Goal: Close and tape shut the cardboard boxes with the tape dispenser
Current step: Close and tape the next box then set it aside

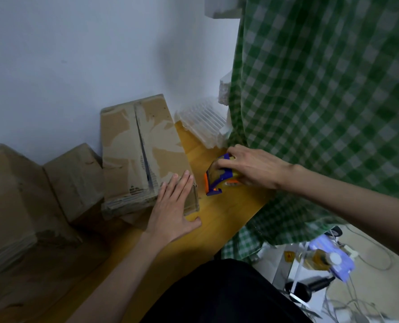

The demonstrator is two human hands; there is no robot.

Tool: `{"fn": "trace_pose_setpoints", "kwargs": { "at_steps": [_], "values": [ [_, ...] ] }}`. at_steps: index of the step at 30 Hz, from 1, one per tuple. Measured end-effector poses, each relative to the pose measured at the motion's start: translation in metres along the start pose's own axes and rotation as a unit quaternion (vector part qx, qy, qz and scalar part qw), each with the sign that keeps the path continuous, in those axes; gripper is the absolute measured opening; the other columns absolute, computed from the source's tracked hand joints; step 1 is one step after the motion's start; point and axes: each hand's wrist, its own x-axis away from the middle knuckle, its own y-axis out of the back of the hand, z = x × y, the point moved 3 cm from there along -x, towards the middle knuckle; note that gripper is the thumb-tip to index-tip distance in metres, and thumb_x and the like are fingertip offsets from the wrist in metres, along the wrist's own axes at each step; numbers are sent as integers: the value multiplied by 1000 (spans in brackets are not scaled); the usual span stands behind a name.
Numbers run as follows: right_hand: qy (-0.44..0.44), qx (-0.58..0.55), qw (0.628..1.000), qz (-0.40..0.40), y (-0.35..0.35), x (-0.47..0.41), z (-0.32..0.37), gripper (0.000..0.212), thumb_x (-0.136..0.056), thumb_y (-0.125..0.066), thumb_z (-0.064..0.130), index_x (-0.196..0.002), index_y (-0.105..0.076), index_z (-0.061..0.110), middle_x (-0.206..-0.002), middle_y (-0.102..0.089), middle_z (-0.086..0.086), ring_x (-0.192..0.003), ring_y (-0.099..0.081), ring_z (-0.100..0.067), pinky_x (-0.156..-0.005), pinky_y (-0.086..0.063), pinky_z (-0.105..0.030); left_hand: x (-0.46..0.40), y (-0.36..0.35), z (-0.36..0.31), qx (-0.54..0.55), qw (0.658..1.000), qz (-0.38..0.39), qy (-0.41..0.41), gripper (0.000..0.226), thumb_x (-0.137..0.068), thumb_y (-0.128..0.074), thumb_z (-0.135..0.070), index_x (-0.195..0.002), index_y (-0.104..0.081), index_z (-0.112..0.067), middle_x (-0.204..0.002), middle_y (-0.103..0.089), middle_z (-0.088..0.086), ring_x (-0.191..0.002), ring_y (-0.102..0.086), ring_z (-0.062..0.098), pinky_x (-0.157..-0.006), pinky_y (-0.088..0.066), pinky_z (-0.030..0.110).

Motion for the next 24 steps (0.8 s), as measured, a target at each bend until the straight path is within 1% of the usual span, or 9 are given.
{"fn": "trace_pose_setpoints", "kwargs": {
  "at_steps": [4, 5, 8, 9, 11, 13, 17, 20, 24],
  "values": [
    [-15, 35, 998, 44, 11, -7, 11, 60, -97, -56, 53, -149, -29, 41, -108, -41, -2, -92, -41, -11, -64, -37, -23, -1, 1, 0, -1, 1000, 0, -1, 109, -77, -40, -74, -159, 17, -29, -164, 26, -13, -152, 24, 14, -123, 12, 40],
    [-26, 43, 997, 52, 12, -9, 18, 58, -98, -57, 49, -148, -29, 41, -109, -42, -4, -91, -43, -13, -63, -38, -24, -1, 1, 0, -1, 1000, 3, -1, 109, -77, -40, -74, -159, 17, -29, -164, 27, -13, -152, 24, 14, -123, 13, 39],
    [-68, 81, 993, 58, 11, -16, 45, 52, -101, -53, 23, -147, -31, 35, -113, -45, -12, -92, -47, -22, -67, -41, -31, -3, 2, 0, -2, 1000, 8, 0, 110, -78, -41, -76, -159, 17, -29, -163, 30, -13, -152, 25, 14, -123, 13, 40],
    [-68, 100, 991, 57, 12, -19, 57, 51, -102, -48, 18, -147, -30, 32, -113, -45, -13, -94, -48, -25, -69, -39, -33, -4, 2, 1, -3, 1000, 8, 0, 110, -78, -42, -76, -159, 16, -28, -163, 30, -13, -152, 25, 14, -124, 11, 40],
    [-51, 123, 990, 44, 9, -25, 75, 47, -100, -27, 17, -146, -29, 27, -113, -45, -15, -96, -49, -28, -69, -33, -36, -5, 2, 1, -11, 1000, 13, -2, 112, -77, -44, -76, -160, 13, -26, -164, 28, -12, -152, 24, 14, -125, 8, 42],
    [-47, 127, 990, 40, 4, -23, 78, 53, -92, -14, 18, -141, -33, 23, -110, -45, -15, -92, -47, -28, -69, -32, -37, -3, 0, 0, -15, 1000, 18, -2, 113, -76, -45, -76, -161, 11, -25, -164, 28, -11, -153, 23, 15, -125, 8, 42],
    [-26, 154, 987, 43, 6, -22, 72, 42, -97, -27, 13, -137, -36, 23, -108, -45, -14, -83, -36, -26, -68, -30, -37, -3, 0, -2, -14, 1000, 13, -1, 115, -74, -46, -77, -161, 8, -24, -166, 23, -9, -153, 20, 16, -125, 7, 42],
    [-4, 178, 982, 65, 11, -36, 82, 36, -104, -35, 18, -140, -35, 22, -110, -47, -15, -89, -47, -28, -67, -30, -37, -3, 1, 1, -22, 1000, 19, -5, 115, -74, -44, -78, -160, 10, -23, -165, 25, -8, -154, 20, 18, -126, 5, 43],
    [-109, 118, 984, 77, 13, -51, 67, 51, -100, -57, 19, -146, -36, 24, -113, -50, -16, -91, -56, -30, -60, -40, -36, -5, 0, 0, -22, 1000, 21, -3, 117, -74, -42, -80, -160, 11, -22, -163, 24, -8, -154, 20, 17, -126, 7, 42]
  ]
}}
